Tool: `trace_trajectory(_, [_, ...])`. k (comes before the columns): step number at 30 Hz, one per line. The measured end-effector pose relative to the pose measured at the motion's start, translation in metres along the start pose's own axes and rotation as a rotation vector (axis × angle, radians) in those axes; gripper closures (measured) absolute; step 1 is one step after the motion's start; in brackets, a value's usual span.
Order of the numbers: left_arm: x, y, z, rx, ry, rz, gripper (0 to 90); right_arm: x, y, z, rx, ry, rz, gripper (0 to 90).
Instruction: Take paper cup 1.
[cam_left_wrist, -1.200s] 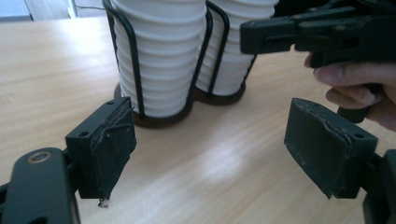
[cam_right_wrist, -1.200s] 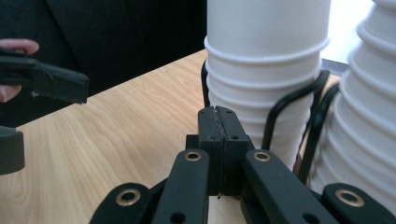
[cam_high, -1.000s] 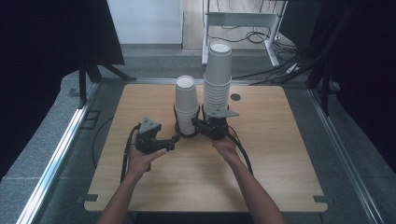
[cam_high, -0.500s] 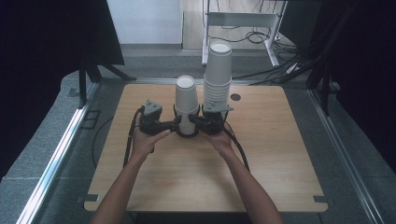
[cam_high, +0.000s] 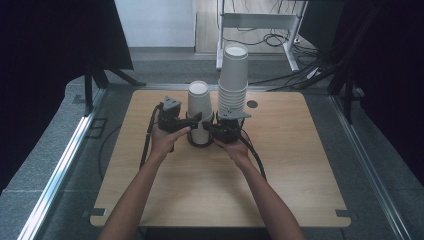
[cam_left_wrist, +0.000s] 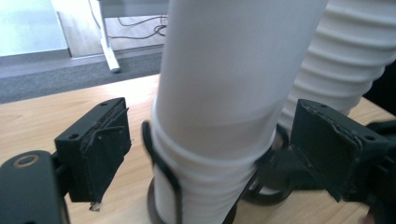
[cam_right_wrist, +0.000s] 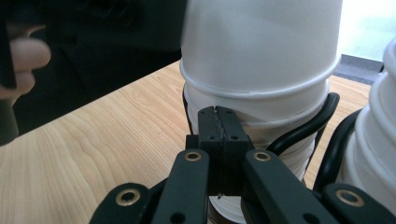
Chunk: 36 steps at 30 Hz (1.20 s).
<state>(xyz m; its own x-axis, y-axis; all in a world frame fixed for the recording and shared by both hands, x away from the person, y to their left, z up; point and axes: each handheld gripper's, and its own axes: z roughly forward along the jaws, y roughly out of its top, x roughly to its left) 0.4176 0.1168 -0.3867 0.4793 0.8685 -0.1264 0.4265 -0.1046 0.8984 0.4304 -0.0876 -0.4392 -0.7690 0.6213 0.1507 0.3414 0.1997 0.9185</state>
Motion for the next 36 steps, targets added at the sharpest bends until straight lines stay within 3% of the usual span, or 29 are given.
trace_trajectory(10, [-0.007, 0.024, 0.013, -0.036, -0.003, 0.026, 10.8, -0.001, 0.0, 0.0, 0.011, 0.006, -0.011, 89.3])
trace_trajectory(12, [-0.007, 0.027, 0.016, -0.041, -0.013, 0.024, 10.9, -0.002, 0.0, 0.0, 0.005, 0.015, 0.011, 89.4])
trace_trajectory(17, [-0.006, 0.034, 0.027, -0.048, -0.026, 0.014, 11.0, -0.002, 0.001, 0.001, 0.006, 0.015, 0.008, 89.4])
trace_trajectory(24, [-0.004, 0.039, 0.034, -0.056, -0.037, 0.002, 14.1, 0.0, 0.002, 0.002, 0.021, 0.02, -0.001, 89.4])
trace_trajectory(36, [-0.003, 0.044, 0.033, -0.08, -0.042, 0.021, 20.2, 0.001, 0.003, 0.004, 0.028, 0.019, -0.012, 89.3])
